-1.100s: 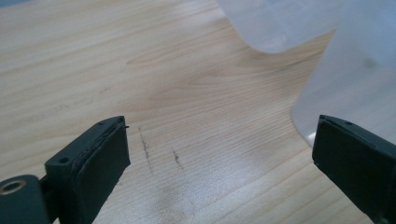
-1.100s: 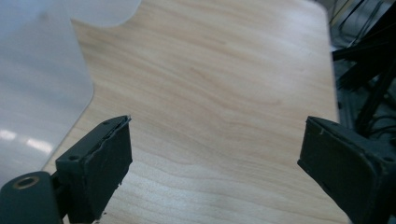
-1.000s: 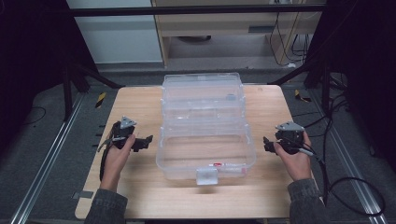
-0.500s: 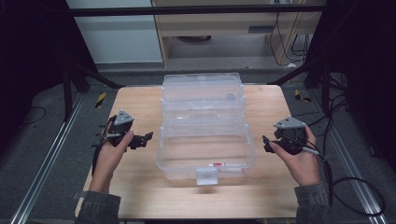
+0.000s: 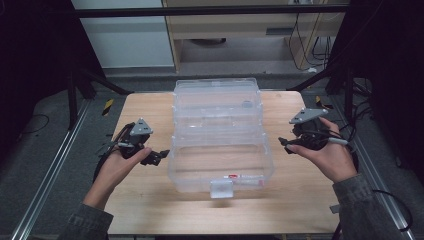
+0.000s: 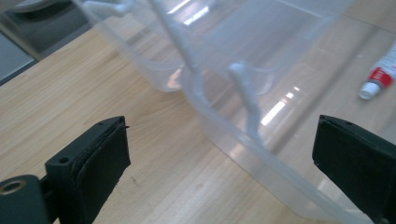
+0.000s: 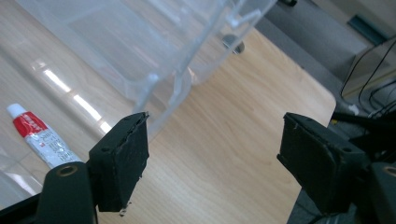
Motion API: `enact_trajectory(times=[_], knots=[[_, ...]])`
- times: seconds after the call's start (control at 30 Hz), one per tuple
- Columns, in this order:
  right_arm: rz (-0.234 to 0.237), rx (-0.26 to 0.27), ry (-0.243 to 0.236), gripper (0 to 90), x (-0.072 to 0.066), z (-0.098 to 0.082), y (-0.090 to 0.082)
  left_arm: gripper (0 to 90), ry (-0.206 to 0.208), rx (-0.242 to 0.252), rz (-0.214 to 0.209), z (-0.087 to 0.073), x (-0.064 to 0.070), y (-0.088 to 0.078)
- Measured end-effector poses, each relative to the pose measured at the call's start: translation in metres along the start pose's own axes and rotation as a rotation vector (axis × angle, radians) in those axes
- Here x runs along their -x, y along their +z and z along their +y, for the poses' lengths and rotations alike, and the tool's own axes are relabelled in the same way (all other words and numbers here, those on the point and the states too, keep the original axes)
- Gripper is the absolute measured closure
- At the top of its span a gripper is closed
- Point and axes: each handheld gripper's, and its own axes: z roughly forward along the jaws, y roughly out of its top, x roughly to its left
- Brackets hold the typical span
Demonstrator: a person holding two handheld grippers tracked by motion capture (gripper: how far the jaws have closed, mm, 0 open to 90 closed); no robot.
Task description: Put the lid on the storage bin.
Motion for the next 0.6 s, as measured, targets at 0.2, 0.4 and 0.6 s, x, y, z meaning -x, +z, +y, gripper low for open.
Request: enact_trajectory(times=[0.2,0.4,0.6], knots=[[0.026,0.007,-0.086,28.6,0.001,0.031,-0.013,3.3,0.086,-0.004,-0.032,0.016,0.018,-0.007],[0.086,-0.016,-0.219,33.1,-0.002,0.072,-0.008,3.5,0.15,-0.031,-0.075,0.037,0.031,0.001],[0.12,-0.06,-0.317,44.0,0.001,0.095,0.014,4.0,0.179,-0.06,-0.102,0.043,0.039,0.013]])
